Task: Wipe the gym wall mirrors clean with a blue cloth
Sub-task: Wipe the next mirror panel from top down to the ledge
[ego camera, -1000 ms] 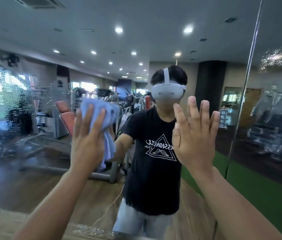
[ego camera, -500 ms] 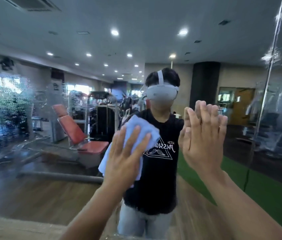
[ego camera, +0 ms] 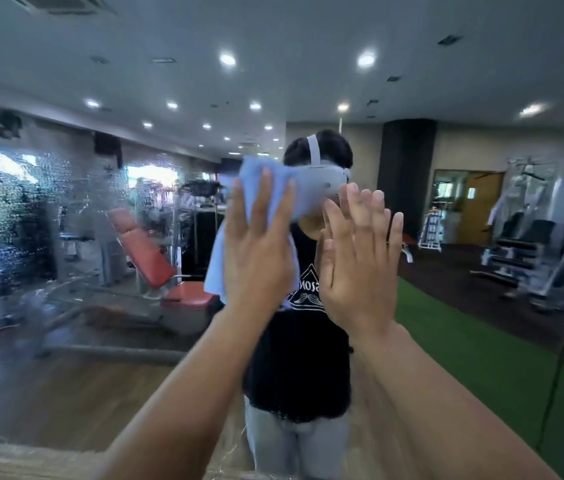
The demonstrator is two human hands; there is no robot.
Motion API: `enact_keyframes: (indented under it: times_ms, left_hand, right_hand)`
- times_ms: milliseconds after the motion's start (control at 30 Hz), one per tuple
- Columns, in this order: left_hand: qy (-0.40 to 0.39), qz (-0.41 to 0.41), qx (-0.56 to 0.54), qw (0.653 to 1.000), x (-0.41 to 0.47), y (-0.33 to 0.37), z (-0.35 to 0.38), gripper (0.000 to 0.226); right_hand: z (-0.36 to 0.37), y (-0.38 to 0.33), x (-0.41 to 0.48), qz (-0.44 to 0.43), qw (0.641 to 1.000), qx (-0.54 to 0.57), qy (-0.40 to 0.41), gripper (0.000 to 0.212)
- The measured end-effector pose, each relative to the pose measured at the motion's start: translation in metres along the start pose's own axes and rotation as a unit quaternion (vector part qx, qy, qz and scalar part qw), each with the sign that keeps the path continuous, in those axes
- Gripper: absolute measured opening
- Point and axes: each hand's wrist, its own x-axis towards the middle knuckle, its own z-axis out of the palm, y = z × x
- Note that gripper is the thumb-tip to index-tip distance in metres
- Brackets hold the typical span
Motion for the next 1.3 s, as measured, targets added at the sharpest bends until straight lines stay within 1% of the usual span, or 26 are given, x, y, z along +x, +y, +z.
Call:
enact_keyframes:
  times_ms: [67, 133, 200, 267, 300, 367, 433, 500, 533, 600, 700, 767, 833, 933, 1000, 1033, 1067, 1133, 1167, 1200, 1233, 1300]
  left_hand:
    - [-0.029, 0.027, -0.013, 0.999, -0.028, 0.0, 0.0, 0.063]
    - [-0.049, 0.035, -0.007, 0.998, -0.064, -0.015, -0.005, 0.059]
    - [-0.061, 0.045, 0.026, 0.997, -0.089, -0.048, -0.018, 0.059]
    - [-0.065, 0.069, 0.064, 0.993, -0.091, -0.084, -0.034, 0.058]
    - [-0.061, 0.066, 0.072, 0.993, -0.083, -0.097, -0.043, 0.055]
    - [-0.034, 0.002, 0.048, 0.998, -0.055, -0.112, -0.057, 0.051]
    - [0.004, -0.065, 0.023, 0.998, -0.019, -0.112, -0.06, 0.052]
    - [0.009, -0.094, 0.015, 0.995, 0.016, -0.102, -0.054, 0.058]
    - [0.007, -0.087, 0.017, 0.996, 0.028, -0.094, -0.048, 0.061]
    - [0.013, -0.033, 0.029, 0.999, 0.034, -0.078, -0.033, 0.065]
    - [0.013, 0.043, 0.009, 0.999, 0.003, -0.055, -0.016, 0.072]
    - [-0.014, 0.079, -0.001, 0.997, -0.035, -0.054, -0.015, 0.067]
    - [-0.048, 0.092, 0.015, 0.995, -0.07, -0.071, -0.021, 0.058]
    - [-0.075, 0.066, 0.046, 0.994, -0.095, -0.112, -0.044, 0.062]
    - [-0.07, 0.062, 0.063, 0.994, -0.086, -0.138, -0.061, 0.055]
    - [-0.06, 0.035, 0.055, 0.996, -0.075, -0.148, -0.066, 0.052]
    - [-0.048, -0.017, 0.039, 0.998, -0.059, -0.156, -0.071, 0.053]
    - [-0.024, -0.13, 0.011, 0.991, -0.017, -0.156, -0.075, 0.057]
    - [-0.011, -0.155, 0.005, 0.988, 0.003, -0.149, -0.073, 0.059]
    - [0.0, -0.153, 0.004, 0.988, 0.02, -0.139, -0.068, 0.06]
    - [0.007, -0.129, 0.005, 0.992, 0.032, -0.126, -0.06, 0.061]
    - [0.017, -0.053, 0.019, 0.998, 0.039, -0.098, -0.041, 0.064]
  right_hand:
    - [0.005, -0.011, 0.001, 0.013, 1.0, 0.008, -0.001, 0.054]
    - [0.011, -0.018, 0.001, 0.006, 1.0, 0.001, -0.007, 0.054]
    - [0.016, -0.023, 0.0, -0.008, 1.0, -0.018, -0.014, 0.054]
    - [0.022, -0.028, 0.0, -0.001, 0.999, -0.025, -0.023, 0.055]
    - [0.026, -0.03, -0.001, 0.008, 0.999, -0.029, -0.026, 0.056]
    - [0.033, -0.032, -0.004, 0.02, 0.998, -0.056, -0.026, 0.056]
    - [0.039, -0.031, -0.007, 0.017, 0.996, -0.089, -0.02, 0.056]
    - [0.041, -0.03, -0.008, 0.013, 0.995, -0.102, -0.016, 0.057]
    - [0.042, -0.03, -0.008, 0.012, 0.994, -0.105, -0.014, 0.057]
    - [0.042, -0.03, -0.009, 0.009, 0.994, -0.106, -0.009, 0.057]
    - [0.042, -0.029, -0.009, 0.009, 0.995, -0.103, -0.002, 0.056]
    - [0.042, -0.028, -0.009, 0.011, 0.995, -0.095, -0.003, 0.055]
    - [0.042, -0.029, -0.009, 0.012, 0.996, -0.092, -0.004, 0.055]
    - [0.04, -0.03, -0.009, 0.011, 0.995, -0.095, -0.003, 0.055]
    - [0.04, -0.032, -0.009, 0.013, 0.995, -0.1, -0.006, 0.055]
    - [0.04, -0.032, -0.009, 0.016, 0.995, -0.103, -0.006, 0.056]
    - [0.04, -0.033, -0.01, 0.018, 0.994, -0.106, -0.008, 0.056]
    - [0.04, -0.033, -0.01, 0.018, 0.993, -0.114, -0.014, 0.057]
    - [0.04, -0.034, -0.01, 0.017, 0.992, -0.12, -0.019, 0.057]
    - [0.04, -0.034, -0.01, 0.017, 0.992, -0.125, -0.022, 0.057]
    - [0.04, -0.034, -0.01, 0.016, 0.991, -0.129, -0.023, 0.057]
    - [0.04, -0.034, -0.011, 0.014, 0.991, -0.133, -0.02, 0.057]
